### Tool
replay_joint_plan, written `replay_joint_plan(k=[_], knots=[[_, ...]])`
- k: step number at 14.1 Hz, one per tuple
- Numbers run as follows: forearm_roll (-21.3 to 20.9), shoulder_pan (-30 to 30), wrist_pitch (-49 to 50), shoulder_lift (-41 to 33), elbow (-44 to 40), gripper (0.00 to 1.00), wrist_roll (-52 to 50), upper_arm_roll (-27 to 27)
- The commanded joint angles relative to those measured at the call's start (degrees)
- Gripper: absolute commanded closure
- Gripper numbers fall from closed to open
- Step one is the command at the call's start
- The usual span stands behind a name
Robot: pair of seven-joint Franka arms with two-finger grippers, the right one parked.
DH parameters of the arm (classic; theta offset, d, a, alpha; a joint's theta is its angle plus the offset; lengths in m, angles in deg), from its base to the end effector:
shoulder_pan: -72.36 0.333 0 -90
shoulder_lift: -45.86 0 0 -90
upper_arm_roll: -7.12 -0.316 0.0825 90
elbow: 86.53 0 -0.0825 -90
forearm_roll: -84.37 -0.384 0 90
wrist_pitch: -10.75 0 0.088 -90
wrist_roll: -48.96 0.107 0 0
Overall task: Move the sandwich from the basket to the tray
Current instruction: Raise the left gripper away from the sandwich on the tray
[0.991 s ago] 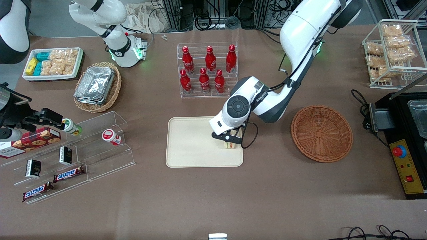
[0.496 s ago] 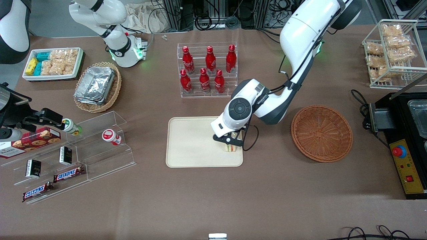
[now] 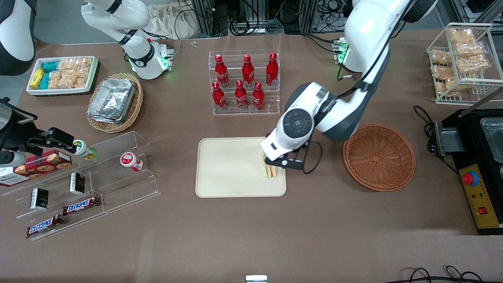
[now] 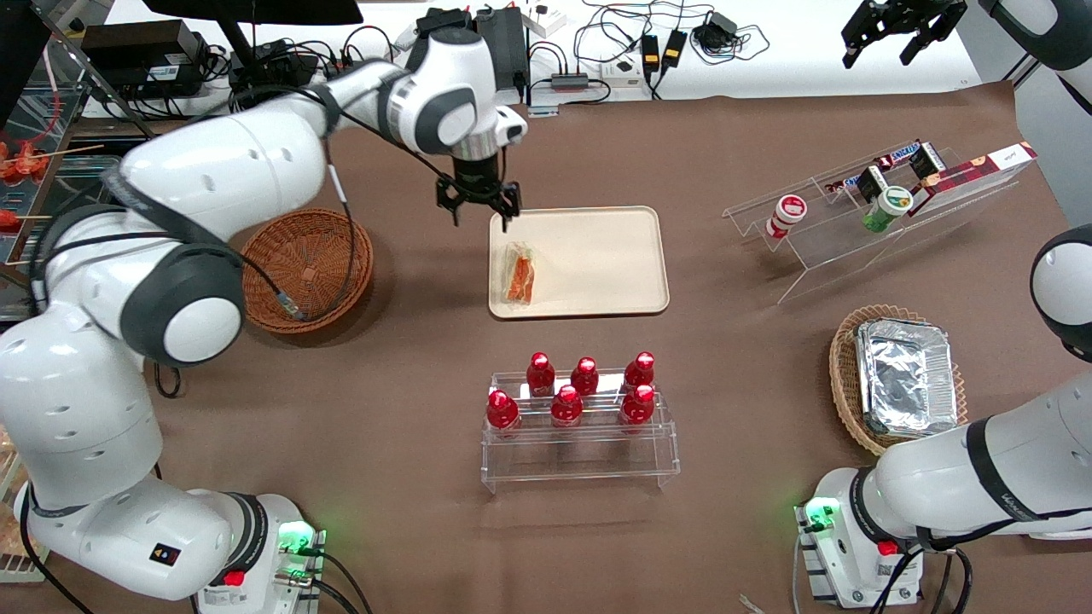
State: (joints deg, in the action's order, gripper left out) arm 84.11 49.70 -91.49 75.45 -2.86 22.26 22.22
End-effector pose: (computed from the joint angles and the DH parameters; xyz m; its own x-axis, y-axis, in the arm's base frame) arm 0.5536 -0.3923 0.3791 0.9621 -0.1715 -0.2122 -0.1684 -0.9852 0.0326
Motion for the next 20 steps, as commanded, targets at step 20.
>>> replay_joint_plan(k=[20], knots=[[-6.06,30.92,24.18,-23.78,-1.49,0.0,28.54,-2.96]])
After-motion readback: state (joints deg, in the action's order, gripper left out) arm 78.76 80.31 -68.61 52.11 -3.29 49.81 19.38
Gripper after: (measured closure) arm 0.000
